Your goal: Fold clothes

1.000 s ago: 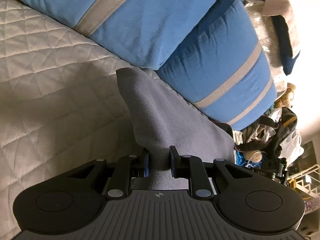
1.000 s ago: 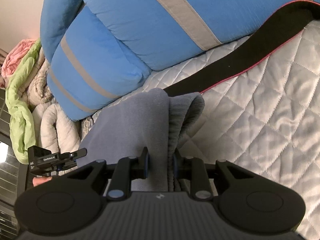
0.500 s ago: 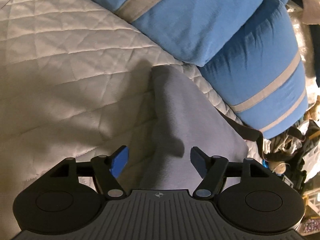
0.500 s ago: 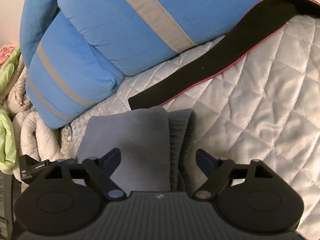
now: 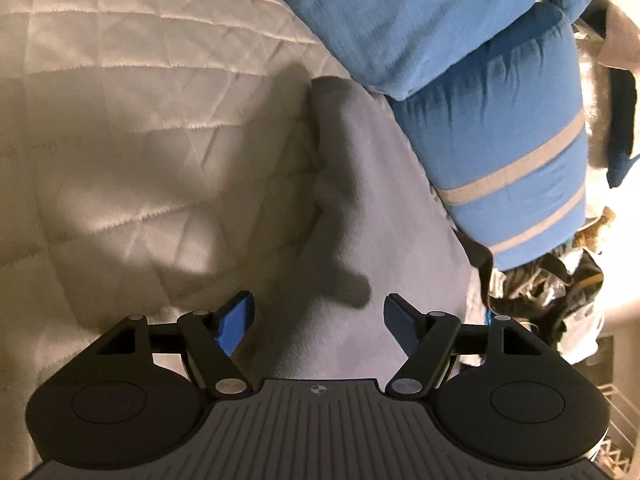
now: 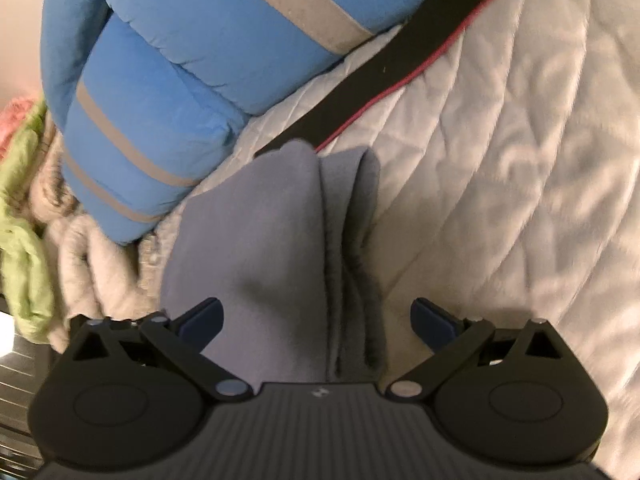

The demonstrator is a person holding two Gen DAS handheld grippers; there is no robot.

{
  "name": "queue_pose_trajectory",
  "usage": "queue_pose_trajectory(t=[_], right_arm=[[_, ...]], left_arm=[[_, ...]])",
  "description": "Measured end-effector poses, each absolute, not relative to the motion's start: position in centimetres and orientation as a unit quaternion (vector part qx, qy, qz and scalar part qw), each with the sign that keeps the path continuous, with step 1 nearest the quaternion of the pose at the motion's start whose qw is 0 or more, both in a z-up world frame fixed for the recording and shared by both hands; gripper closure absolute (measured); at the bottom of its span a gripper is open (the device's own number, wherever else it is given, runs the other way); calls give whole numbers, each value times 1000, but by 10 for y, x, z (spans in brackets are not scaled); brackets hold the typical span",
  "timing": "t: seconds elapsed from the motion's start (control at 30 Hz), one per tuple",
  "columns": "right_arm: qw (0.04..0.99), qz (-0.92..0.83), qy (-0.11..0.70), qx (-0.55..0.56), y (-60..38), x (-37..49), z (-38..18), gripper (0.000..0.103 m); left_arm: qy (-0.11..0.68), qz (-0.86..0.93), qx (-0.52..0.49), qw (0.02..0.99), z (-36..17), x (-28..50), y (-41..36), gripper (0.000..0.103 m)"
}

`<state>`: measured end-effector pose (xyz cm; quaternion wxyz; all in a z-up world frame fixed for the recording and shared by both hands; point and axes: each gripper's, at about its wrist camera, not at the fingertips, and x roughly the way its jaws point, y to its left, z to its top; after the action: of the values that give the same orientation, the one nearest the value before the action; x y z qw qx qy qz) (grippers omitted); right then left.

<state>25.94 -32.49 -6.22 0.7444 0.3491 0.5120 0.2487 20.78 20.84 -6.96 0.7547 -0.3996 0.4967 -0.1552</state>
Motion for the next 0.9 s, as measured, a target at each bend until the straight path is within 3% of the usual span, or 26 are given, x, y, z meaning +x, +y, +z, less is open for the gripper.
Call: queue_pose_trajectory(t=[0.3,0.33,0.37,0.4,0.43,0.47,0.5,0.57,0.9], right_arm=[[744,258,506,350,-319,252,-66,1],[746,258,506,347,-317,252,-66,2],[748,258,506,344,-316,252,-65,4],[750,258,505,341,-315,252,-65,8],[752,252,507,338,-315,252,-65,20],[754,242,511,335,-314,251,-64,54],[754,236,514,335,-314,251,-65,71],[750,235,516,341,-316,250,-67,77],[738,235,520,361,-321,248,-64,79]], left_arm=[[488,-170,-406,753,-80,195,200,33],[487,-166,-408,754,-81,194,200,36],[491,-159,-399,758,-80,193,199,59],[497,-150,-386,763,-80,193,197,71],[498,-149,-385,762,-81,193,196,78],[498,-151,-388,760,-82,193,196,83],[498,-152,-391,759,-82,193,197,83],[497,-155,-395,757,-81,193,199,84],[513,-149,-409,740,-76,198,205,83]])
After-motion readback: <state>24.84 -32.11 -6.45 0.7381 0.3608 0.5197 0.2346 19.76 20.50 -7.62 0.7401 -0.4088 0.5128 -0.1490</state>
